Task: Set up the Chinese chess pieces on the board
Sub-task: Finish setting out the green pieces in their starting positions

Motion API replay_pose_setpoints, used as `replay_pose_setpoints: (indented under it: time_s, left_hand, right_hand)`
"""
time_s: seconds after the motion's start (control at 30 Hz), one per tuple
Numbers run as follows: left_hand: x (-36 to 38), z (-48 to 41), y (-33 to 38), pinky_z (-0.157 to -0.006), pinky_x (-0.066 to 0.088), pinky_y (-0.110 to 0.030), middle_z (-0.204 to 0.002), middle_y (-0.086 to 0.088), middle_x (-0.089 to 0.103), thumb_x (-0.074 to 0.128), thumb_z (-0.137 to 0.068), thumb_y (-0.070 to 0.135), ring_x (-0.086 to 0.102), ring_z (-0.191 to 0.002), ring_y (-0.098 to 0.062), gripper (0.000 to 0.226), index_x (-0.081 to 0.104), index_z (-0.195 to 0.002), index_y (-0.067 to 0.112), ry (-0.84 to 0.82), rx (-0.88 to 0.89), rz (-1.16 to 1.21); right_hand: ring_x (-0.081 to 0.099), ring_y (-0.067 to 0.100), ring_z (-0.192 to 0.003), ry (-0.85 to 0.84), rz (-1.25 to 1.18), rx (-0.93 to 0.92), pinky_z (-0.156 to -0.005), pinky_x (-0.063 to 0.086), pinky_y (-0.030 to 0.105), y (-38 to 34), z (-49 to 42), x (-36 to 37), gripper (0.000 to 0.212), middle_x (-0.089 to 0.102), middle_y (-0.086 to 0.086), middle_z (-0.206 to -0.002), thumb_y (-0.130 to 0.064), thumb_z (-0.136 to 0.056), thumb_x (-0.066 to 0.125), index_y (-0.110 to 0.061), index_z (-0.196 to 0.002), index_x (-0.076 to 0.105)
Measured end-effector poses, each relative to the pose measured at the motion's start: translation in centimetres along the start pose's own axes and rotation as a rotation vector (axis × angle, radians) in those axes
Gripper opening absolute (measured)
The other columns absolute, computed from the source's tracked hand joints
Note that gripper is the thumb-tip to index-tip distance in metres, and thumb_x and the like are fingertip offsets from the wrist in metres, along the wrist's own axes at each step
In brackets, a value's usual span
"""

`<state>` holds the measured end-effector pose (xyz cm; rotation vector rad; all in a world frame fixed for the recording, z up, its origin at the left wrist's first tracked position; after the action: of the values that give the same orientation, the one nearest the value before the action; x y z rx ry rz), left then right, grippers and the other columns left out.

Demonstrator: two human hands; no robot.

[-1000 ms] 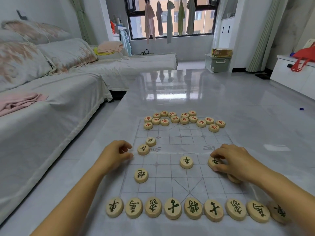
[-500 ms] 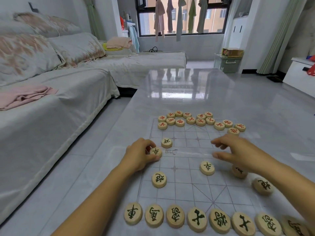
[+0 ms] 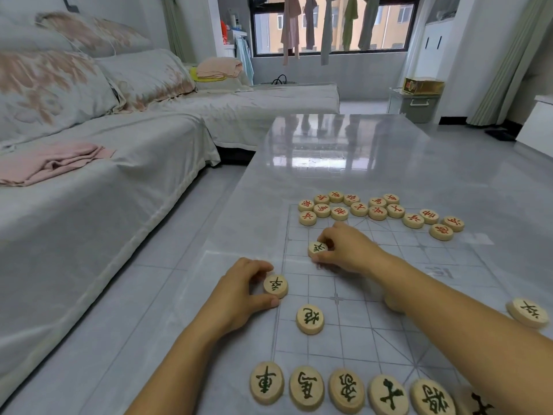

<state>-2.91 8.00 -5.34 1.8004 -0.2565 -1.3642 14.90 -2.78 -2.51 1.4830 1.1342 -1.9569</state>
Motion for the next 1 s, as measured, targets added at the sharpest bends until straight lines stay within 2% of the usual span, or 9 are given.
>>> replay_pose_setpoints:
  time_s: [0.13, 0.27, 0.4, 0.53, 0.7, 0.83, 1.0]
  left_hand:
    - [0.1, 0.0, 0.0, -0.087, 0.039, -0.019, -0.109, 0.006, 0.051, 0.075, -0.074, 0.020, 0.050, -0.100, -0.009, 0.038, 0.059, -0.108, 0.023, 0.006, 0.015, -0.004]
    - [0.2, 0.0, 0.0, -0.090, 0.040, -0.021, -0.110, 0.008, 0.051, 0.074, -0.075, 0.021, 0.050, -0.103, -0.010, 0.039, 0.059, -0.111, 0.024, -0.004, 0.014, 0.008]
    - [0.2, 0.1, 0.0, -0.092, 0.040, -0.022, -0.111, 0.009, 0.050, 0.074, -0.076, 0.022, 0.049, -0.105, -0.010, 0.043, 0.057, -0.115, 0.025, -0.017, -0.001, 0.005]
    - [0.2, 0.0, 0.0, -0.096, 0.042, -0.027, -0.112, 0.008, 0.051, 0.077, -0.071, 0.024, 0.050, -0.106, -0.011, 0.050, 0.054, -0.115, 0.028, -0.015, -0.009, 0.009]
    - [0.1, 0.0, 0.0, -0.092, 0.043, -0.026, -0.110, 0.006, 0.052, 0.077, -0.071, 0.025, 0.050, -0.103, -0.011, 0.041, 0.053, -0.104, 0.031, -0.008, 0.005, 0.011]
    - [0.2, 0.0, 0.1, -0.092, 0.043, -0.028, -0.107, 0.008, 0.053, 0.075, -0.073, 0.025, 0.050, -0.102, -0.012, 0.034, 0.058, -0.102, 0.028, -0.002, 0.015, 0.004]
    - [0.3, 0.0, 0.0, -0.093, 0.043, -0.030, -0.107, 0.008, 0.052, 0.075, -0.074, 0.026, 0.049, -0.101, -0.012, 0.035, 0.058, -0.104, 0.027, 0.000, 0.024, -0.015]
  right_hand:
    - [0.051, 0.018, -0.100, -0.078, -0.015, -0.068, -0.087, 0.043, 0.030, 0.2, 2.0, -0.6, 0.042, 0.050, 0.001, -0.112, -0.034, -0.083, 0.063, -0.019, -0.121, 0.057]
    - [0.049, 0.013, -0.099, -0.134, 0.027, -0.151, -0.088, 0.042, 0.028, 0.5, 5.0, -0.3, 0.041, 0.048, -0.006, -0.110, -0.035, -0.085, 0.060, -0.027, -0.125, 0.053]
    - [0.049, 0.012, -0.101, -0.155, 0.038, -0.185, -0.090, 0.043, 0.028, 0.5, 6.5, -0.2, 0.044, 0.047, -0.007, -0.113, -0.032, -0.086, 0.059, -0.028, -0.129, 0.049]
    - [0.049, 0.012, -0.103, -0.157, 0.045, -0.199, -0.093, 0.042, 0.030, 0.3, 7.0, -0.1, 0.044, 0.047, -0.007, -0.115, -0.032, -0.086, 0.059, -0.028, -0.129, 0.049]
    - [0.049, 0.014, -0.109, -0.138, 0.067, -0.179, -0.098, 0.039, 0.030, 0.3, 7.2, -0.1, 0.052, 0.047, -0.004, -0.122, -0.035, -0.085, 0.060, -0.027, -0.133, 0.043]
    - [0.051, 0.015, -0.105, -0.116, 0.089, -0.177, -0.096, 0.041, 0.031, 0.0, 7.2, -0.1, 0.039, 0.049, -0.004, -0.119, -0.035, -0.084, 0.061, -0.026, -0.121, 0.051]
    - [0.051, 0.014, -0.103, -0.104, 0.075, -0.167, -0.094, 0.043, 0.030, 0.2, 7.2, 0.2, 0.038, 0.050, -0.004, -0.118, -0.035, -0.084, 0.062, -0.025, -0.120, 0.053]
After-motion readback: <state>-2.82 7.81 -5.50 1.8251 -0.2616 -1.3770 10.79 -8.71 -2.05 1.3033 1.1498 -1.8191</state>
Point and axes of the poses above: each hand's wrist, its own z-axis away from the middle knuckle, its own x-axis out of the palm, y = z × x, the point moved 3 cm from there along -z, towards the middle knuckle
